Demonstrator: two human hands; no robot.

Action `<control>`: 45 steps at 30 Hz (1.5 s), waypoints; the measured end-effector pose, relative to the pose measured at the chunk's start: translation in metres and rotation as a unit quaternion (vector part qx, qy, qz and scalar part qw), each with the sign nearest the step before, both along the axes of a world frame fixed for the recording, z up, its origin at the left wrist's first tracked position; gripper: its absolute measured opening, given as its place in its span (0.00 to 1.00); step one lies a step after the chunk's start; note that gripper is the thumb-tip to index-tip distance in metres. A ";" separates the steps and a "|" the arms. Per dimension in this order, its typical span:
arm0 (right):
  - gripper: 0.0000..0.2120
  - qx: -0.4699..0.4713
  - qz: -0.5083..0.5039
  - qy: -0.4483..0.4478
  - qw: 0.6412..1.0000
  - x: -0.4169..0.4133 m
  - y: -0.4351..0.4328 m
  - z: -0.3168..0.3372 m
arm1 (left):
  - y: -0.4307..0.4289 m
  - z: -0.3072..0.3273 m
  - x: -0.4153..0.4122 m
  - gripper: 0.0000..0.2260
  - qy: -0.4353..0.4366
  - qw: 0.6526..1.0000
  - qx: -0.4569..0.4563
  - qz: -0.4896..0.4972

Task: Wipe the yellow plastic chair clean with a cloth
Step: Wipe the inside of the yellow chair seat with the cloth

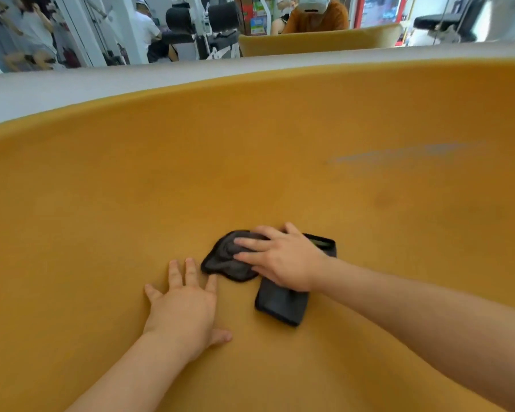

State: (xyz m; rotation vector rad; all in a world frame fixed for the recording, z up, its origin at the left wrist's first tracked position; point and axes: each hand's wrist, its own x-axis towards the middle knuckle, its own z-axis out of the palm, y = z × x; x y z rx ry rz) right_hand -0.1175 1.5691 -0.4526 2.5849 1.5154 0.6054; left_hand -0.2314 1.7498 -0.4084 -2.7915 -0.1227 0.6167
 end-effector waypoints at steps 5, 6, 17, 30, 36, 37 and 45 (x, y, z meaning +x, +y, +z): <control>0.18 0.229 -0.260 -0.125 0.930 0.096 -0.034 0.097 | 0.000 0.003 0.002 0.45 0.004 1.000 -0.020 0.002; 0.19 0.274 -0.294 -0.088 0.911 0.095 -0.027 0.101 | -0.001 0.003 0.003 0.45 0.005 1.000 -0.021 0.002; 0.23 -0.019 -0.095 0.058 0.994 -0.014 -0.057 0.002 | -0.027 -0.020 -0.004 0.42 -0.035 0.994 -0.102 -0.017; 0.23 0.020 -0.222 0.132 0.966 -0.071 -0.106 -0.012 | -0.080 -0.027 0.017 0.41 -0.044 0.978 -0.199 -0.041; 0.25 0.037 -0.498 0.025 0.866 -0.033 -0.210 0.031 | -0.086 -0.032 0.016 0.39 -0.033 0.981 -0.182 -0.051; 0.26 0.043 -0.506 0.046 0.860 -0.040 -0.192 0.023 | -0.086 -0.032 0.018 0.37 -0.039 0.980 -0.190 -0.052; 0.22 -0.038 -0.204 0.242 0.948 -0.142 -0.130 -0.001 | -0.091 -0.036 0.028 0.26 -0.076 0.982 -0.162 -0.067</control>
